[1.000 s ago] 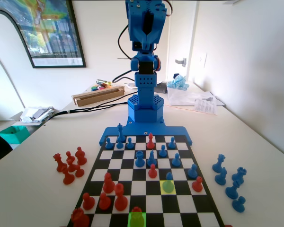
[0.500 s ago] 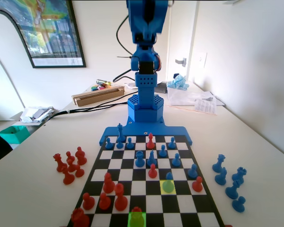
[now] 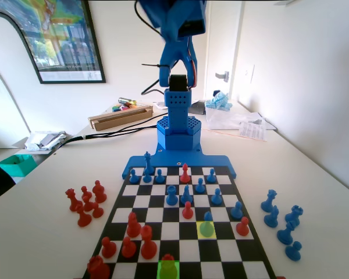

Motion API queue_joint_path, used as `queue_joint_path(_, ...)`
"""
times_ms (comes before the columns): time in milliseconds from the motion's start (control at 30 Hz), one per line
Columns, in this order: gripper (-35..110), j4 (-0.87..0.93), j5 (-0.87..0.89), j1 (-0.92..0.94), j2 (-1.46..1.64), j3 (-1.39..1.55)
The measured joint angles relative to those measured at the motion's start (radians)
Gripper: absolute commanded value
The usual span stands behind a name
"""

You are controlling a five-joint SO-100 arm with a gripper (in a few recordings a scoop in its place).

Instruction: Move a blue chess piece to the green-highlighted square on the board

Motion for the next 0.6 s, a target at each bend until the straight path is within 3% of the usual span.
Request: queue_joint_path(600, 2, -0.051, 0.376, 0.080, -0.822, -0.503)
